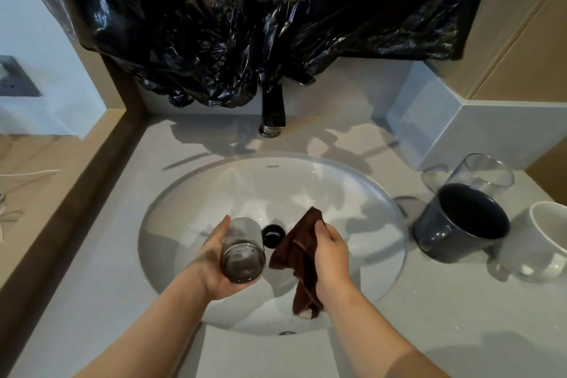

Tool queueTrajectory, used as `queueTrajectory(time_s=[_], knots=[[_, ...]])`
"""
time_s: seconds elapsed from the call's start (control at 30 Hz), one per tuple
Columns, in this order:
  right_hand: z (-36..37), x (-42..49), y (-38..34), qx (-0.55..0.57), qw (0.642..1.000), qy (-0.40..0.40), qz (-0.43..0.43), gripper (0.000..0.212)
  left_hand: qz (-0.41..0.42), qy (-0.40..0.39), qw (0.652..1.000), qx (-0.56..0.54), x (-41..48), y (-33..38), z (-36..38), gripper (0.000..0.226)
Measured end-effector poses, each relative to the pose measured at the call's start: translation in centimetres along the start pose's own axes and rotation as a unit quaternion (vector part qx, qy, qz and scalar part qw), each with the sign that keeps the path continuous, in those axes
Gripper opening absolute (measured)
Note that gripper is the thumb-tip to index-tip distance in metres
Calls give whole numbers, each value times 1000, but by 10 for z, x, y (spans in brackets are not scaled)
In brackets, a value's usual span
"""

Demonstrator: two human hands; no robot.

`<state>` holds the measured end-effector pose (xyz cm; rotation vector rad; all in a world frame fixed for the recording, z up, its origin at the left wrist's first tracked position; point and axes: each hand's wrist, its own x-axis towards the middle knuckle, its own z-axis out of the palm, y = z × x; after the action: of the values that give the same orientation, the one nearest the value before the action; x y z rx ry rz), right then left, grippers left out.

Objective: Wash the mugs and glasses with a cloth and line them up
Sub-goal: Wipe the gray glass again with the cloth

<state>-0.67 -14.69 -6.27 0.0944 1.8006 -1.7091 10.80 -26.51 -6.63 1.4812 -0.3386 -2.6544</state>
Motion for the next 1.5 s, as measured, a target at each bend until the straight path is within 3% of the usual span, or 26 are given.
queueTrajectory(time_s=[0.17, 0.27, 0.37, 0.47, 0.63, 0.7, 0.83, 0.9, 1.03, 1.17, 1.23, 1.37, 1.5], knots=[[7, -20, -5, 10, 989, -140, -56, 24, 102, 15, 987, 123, 3, -9, 9, 53], [19, -32, 4, -64, 969, -226, -75, 25, 169, 27, 970, 171, 6, -13, 13, 41], [28, -22, 7, -116, 970, -179, -112, 14, 220, 0, 955, 202, 10, -19, 10, 41], [32, -12, -7, -87, 985, -146, -33, 11, 221, -27, 953, 206, 12, -27, 10, 57], [41, -34, 9, -149, 948, -267, -88, 35, 254, 77, 954, 139, 21, -10, 5, 57], [37, -33, 12, -137, 957, -241, -89, 31, 235, 71, 956, 161, 23, -11, 2, 60], [28, -10, 11, -168, 974, -81, -127, 12, 172, -28, 963, 207, 17, -20, 8, 53], [26, -9, 14, -197, 967, -83, -140, 17, 178, -40, 961, 210, 20, -22, 8, 56], [25, -27, 13, -106, 966, -198, -129, 25, 213, -2, 964, 158, 27, -15, 6, 69], [29, -11, 0, -189, 962, -71, -186, 19, 212, -12, 963, 168, 25, -17, 8, 94], [35, -9, -5, -171, 974, -42, -142, 13, 215, -26, 960, 176, 23, -20, 11, 87], [49, -23, 7, -229, 962, -111, -103, 22, 264, 45, 945, 187, 19, -21, 13, 43], [55, -20, 3, -255, 956, -108, -95, 41, 272, 27, 946, 175, 11, -20, 15, 40]])
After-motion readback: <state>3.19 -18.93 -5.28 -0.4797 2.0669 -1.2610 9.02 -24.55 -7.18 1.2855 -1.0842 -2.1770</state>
